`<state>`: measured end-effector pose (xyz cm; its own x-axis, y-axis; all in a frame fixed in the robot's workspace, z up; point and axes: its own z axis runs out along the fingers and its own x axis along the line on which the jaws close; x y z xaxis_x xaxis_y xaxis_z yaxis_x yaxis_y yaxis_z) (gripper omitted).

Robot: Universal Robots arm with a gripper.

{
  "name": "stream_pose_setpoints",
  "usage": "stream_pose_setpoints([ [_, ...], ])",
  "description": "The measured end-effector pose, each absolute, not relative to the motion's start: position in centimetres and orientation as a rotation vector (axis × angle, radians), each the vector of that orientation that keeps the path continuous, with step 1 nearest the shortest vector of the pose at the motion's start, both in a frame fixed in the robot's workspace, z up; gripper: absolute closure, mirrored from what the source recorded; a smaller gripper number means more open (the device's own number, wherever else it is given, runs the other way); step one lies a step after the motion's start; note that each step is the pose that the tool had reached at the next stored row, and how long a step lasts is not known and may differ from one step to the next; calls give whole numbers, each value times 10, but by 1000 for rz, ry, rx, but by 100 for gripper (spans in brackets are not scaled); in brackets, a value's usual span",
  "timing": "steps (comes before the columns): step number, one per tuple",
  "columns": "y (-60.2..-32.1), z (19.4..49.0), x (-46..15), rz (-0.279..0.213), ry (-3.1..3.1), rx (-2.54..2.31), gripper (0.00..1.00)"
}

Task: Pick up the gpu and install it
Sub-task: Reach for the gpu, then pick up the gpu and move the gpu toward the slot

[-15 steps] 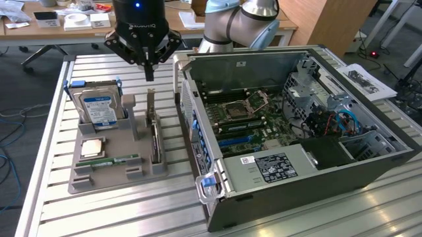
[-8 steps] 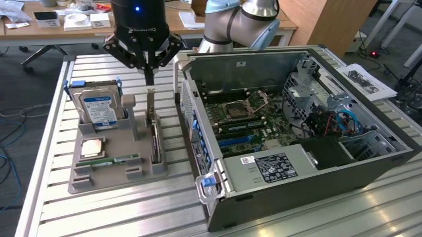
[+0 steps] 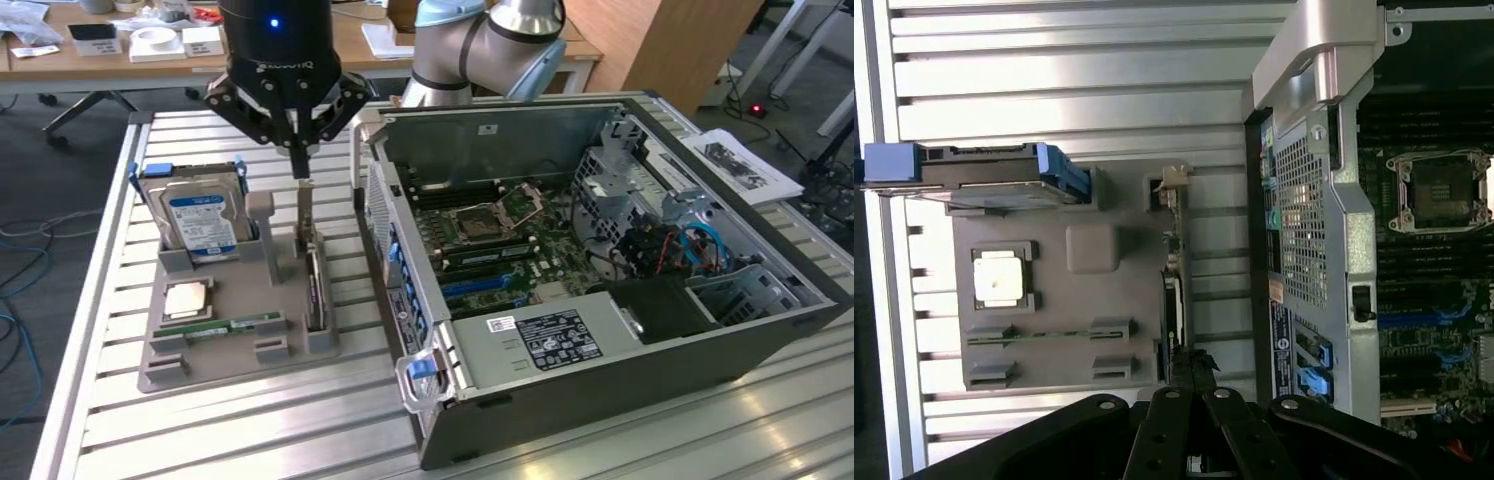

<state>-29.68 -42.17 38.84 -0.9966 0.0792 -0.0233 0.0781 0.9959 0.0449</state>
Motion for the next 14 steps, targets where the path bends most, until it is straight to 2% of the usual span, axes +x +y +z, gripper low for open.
stream_pose_setpoints([
  [14, -422, 388, -304, 69, 3113, 123, 89],
])
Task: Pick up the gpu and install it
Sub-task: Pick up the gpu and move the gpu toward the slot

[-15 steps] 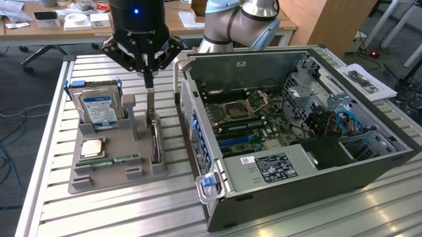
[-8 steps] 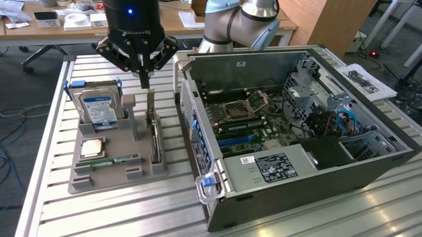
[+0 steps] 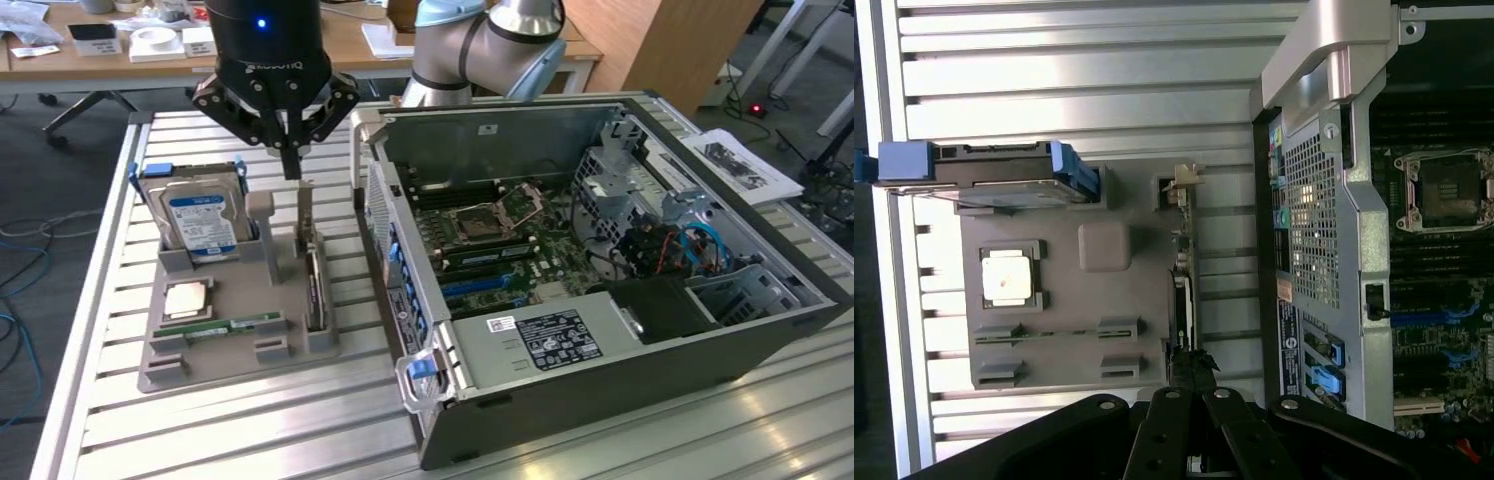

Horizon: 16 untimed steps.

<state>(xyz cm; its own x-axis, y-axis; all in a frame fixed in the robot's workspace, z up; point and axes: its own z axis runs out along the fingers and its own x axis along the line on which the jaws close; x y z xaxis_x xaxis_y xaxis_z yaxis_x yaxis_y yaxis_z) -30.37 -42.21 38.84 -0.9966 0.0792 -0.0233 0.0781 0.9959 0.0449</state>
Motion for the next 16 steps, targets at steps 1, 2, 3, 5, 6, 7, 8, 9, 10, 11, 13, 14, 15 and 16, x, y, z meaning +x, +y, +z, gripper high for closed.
stream_pose_setpoints([
  [1, -422, 388, -304, 69, 3113, 123, 89],
  [2, -422, 388, -304, 69, 3113, 123, 89],
  [3, -422, 388, -304, 69, 3113, 123, 89],
  [5, -422, 388, -304, 69, 3113, 123, 89],
  [6, -422, 388, -304, 69, 3113, 123, 89],
  [7, -422, 388, -304, 69, 3113, 123, 89],
  [8, -422, 388, -304, 69, 3113, 123, 83],
  [9, -422, 388, -304, 69, 3113, 123, 77],
  [10, -422, 388, -304, 69, 3113, 123, 71],
  [11, -422, 388, -304, 69, 3113, 123, 71],
  [13, -422, 388, -304, 69, 3113, 123, 59],
  [14, -422, 388, -304, 69, 3113, 123, 59],
  [15, -422, 388, -304, 69, 3113, 123, 53],
  [16, -422, 388, -304, 69, 3113, 123, 53],
])
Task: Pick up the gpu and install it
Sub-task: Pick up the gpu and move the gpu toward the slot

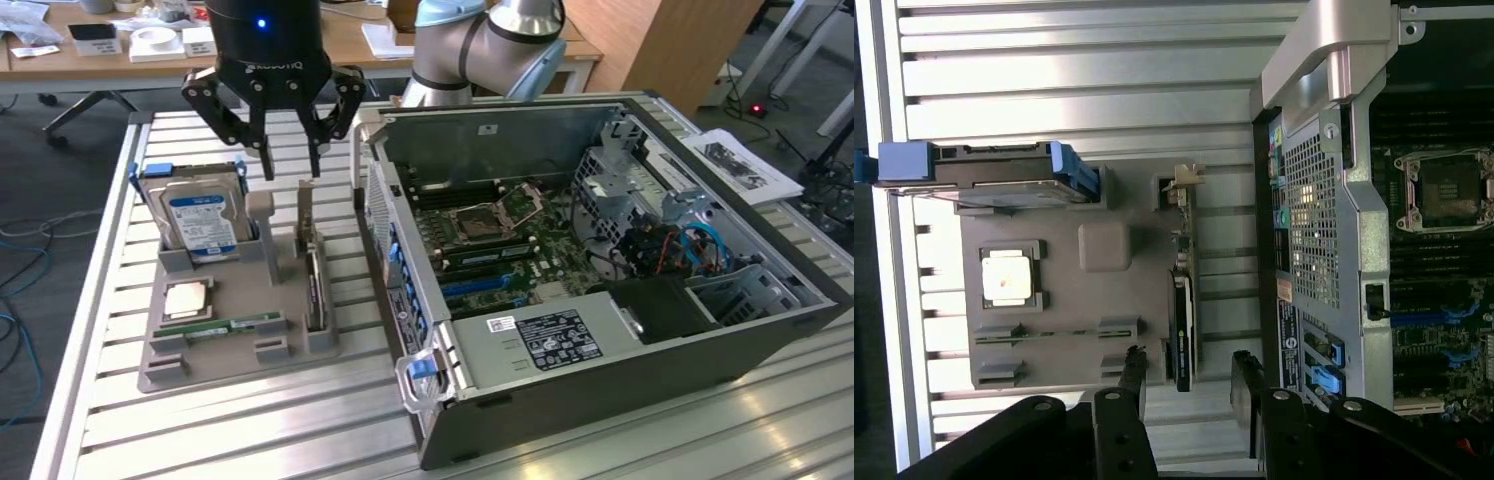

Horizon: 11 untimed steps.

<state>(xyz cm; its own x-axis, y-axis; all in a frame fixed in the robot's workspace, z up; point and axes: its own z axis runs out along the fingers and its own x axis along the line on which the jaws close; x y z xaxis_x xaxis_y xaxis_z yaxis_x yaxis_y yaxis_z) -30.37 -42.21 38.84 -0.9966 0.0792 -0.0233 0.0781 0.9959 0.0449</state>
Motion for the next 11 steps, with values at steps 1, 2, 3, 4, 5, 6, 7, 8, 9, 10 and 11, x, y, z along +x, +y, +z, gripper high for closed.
stream_pose_setpoints([
  [1, -422, 388, -304, 69, 3113, 123, 53],
  [2, -422, 388, -304, 69, 3113, 123, 53],
  [3, -422, 388, -304, 69, 3113, 123, 53],
  [4, -422, 388, -304, 69, 3113, 123, 53],
  [5, -422, 388, -304, 69, 3113, 123, 53],
  [6, -422, 388, -304, 69, 3113, 123, 53],
  [7, -422, 387, -304, 69, 3113, 123, 53],
  [8, -422, 386, -304, 69, 3113, 123, 53],
  [9, -422, 384, -304, 69, 3113, 123, 53],
  [10, -422, 383, -304, 69, 3113, 123, 53],
  [11, -422, 381, -304, 69, 3113, 123, 53],
])
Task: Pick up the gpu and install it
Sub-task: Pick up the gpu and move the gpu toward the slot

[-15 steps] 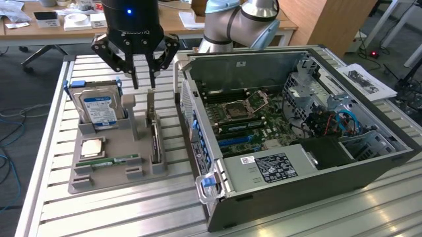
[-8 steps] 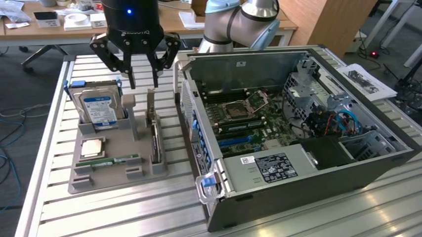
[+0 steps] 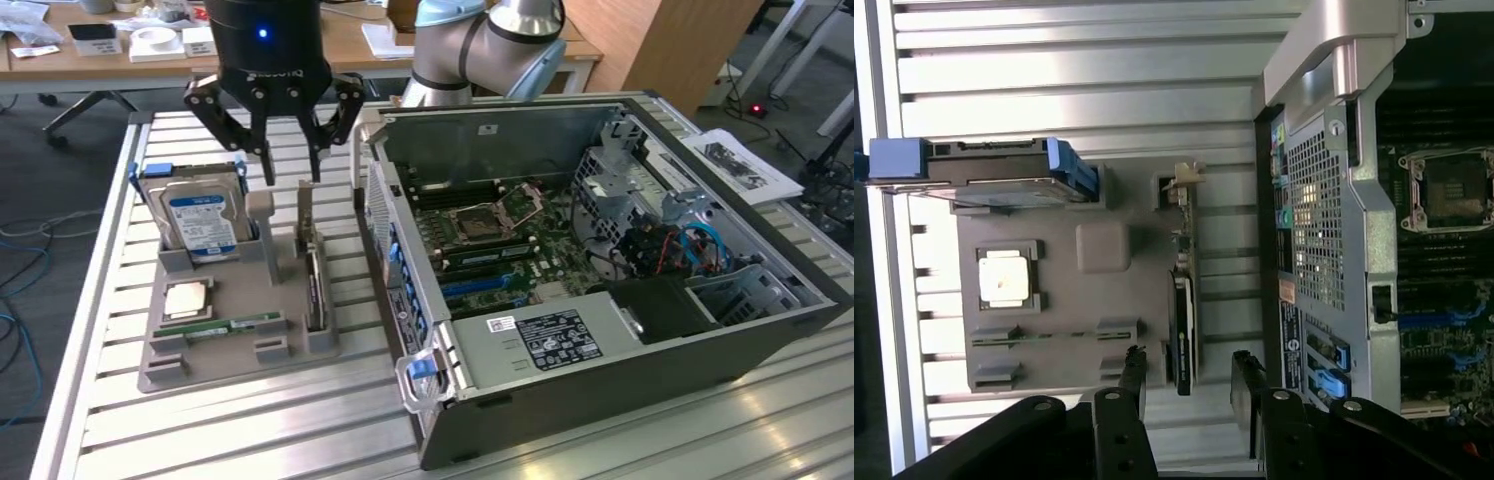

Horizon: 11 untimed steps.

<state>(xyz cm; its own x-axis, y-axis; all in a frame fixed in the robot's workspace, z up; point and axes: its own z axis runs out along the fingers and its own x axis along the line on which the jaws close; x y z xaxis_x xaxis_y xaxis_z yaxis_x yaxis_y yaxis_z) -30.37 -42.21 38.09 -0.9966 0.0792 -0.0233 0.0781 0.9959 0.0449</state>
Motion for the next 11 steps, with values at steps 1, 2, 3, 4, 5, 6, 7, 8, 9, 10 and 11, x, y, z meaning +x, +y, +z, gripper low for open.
stream_pose_setpoints([
  [1, -422, 379, -304, 69, 3113, 123, 53],
  [2, -422, 377, -304, 69, 3113, 123, 53],
  [3, -422, 375, -304, 69, 3113, 123, 53],
  [4, -422, 374, -304, 69, 3113, 123, 53],
  [5, -422, 372, -304, 69, 3113, 123, 53],
  [6, -422, 370, -304, 69, 3113, 123, 53],
  [7, -422, 368, -304, 69, 3113, 123, 53],
  [8, -422, 366, -304, 69, 3113, 123, 53],
  [9, -422, 365, -304, 68, 3113, 123, 53],
  [10, -422, 363, -304, 68, 3113, 123, 53],
  [11, -422, 361, -304, 68, 3113, 123, 53],
])
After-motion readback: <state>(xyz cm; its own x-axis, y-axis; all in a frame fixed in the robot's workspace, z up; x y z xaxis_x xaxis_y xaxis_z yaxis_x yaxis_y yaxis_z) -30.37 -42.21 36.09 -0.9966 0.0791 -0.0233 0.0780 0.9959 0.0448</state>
